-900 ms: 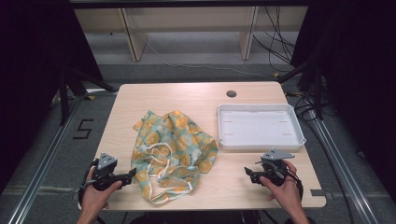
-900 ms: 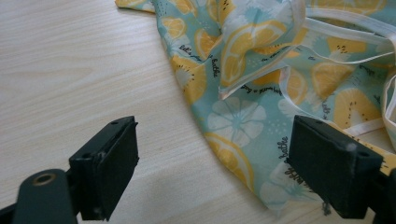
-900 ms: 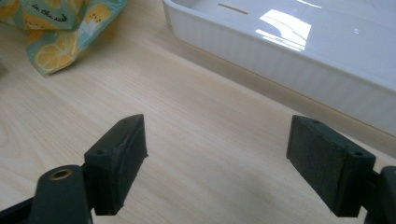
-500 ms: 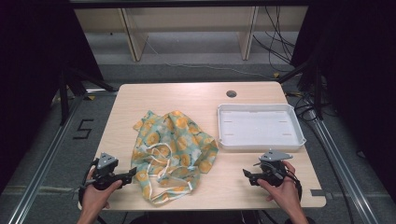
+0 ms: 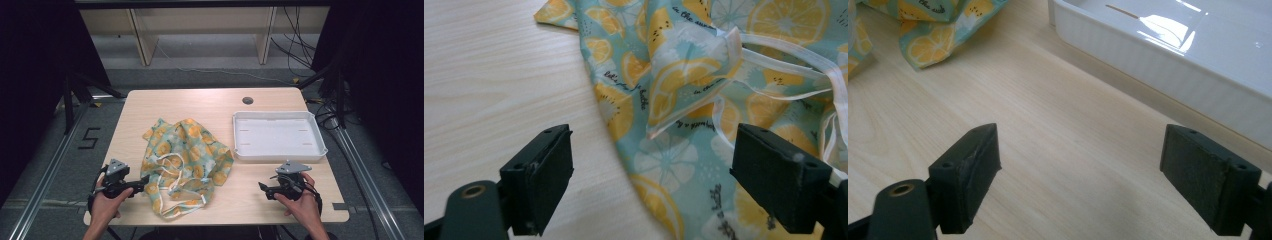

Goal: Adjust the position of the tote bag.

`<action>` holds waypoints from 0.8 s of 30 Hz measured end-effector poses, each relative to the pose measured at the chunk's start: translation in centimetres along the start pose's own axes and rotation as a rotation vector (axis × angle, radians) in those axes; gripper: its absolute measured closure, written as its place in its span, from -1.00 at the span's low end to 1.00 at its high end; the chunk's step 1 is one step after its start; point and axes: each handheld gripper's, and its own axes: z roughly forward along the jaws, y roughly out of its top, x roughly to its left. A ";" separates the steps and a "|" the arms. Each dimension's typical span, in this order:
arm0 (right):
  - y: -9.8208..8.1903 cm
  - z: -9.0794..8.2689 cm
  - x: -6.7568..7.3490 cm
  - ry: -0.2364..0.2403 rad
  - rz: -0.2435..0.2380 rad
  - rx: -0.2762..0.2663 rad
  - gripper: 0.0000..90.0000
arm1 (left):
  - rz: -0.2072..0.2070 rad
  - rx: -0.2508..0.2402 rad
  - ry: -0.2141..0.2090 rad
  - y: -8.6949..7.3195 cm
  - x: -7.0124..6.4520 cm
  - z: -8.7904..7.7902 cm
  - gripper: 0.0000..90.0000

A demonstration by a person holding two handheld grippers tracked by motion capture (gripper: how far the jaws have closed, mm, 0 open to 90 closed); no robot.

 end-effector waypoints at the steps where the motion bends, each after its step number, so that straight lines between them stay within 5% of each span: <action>1: 0.0 0.0 0.1 0.003 0.005 0.007 -0.61 | 0.000 0.000 0.000 0.0 0.0 0.0 -0.63; 2: 0.1 0.0 0.1 0.005 0.005 0.006 -0.61 | 0.031 0.016 -0.004 0.5 0.1 0.5 -0.61; 3: 0.1 0.0 0.2 0.005 0.016 0.009 -0.60 | -0.014 -0.019 -0.007 0.7 -0.2 1.1 -0.57; 4: 0.0 0.0 0.1 0.004 0.007 0.005 -0.60 | 0.032 0.013 -0.010 1.0 0.2 1.2 -0.51; 9: 0.0 0.0 0.1 0.010 0.001 0.015 -0.59 | 0.019 0.016 -0.052 1.8 0.5 2.7 -0.24; 13: 0.1 0.1 0.3 0.009 0.011 0.015 -0.57 | 0.062 0.020 -0.097 2.0 0.3 3.9 0.40; 14: 0.1 0.1 0.3 0.009 0.011 0.015 -0.57 | 0.084 0.011 -0.094 2.0 0.3 4.2 0.40; 15: 0.1 0.0 0.5 0.019 0.015 0.025 -0.55 | 0.166 0.032 -0.099 2.1 0.4 4.2 0.78; 17: 0.1 0.1 0.6 0.025 0.002 0.010 -0.54 | 0.138 -0.001 -0.121 2.0 0.0 4.5 0.96; 19: 0.2 0.1 0.5 0.021 -0.021 -0.009 -0.54 | 0.173 -0.003 -0.149 1.9 -0.4 4.4 0.98; 22: 0.7 0.0 1.7 0.077 -0.001 -0.026 -0.53 | 0.218 0.000 -0.184 1.7 -1.3 3.7 0.99; 24: 0.8 0.0 1.9 0.082 -0.021 -0.040 -0.52 | 0.216 -0.014 -0.181 1.6 -1.6 3.5 0.99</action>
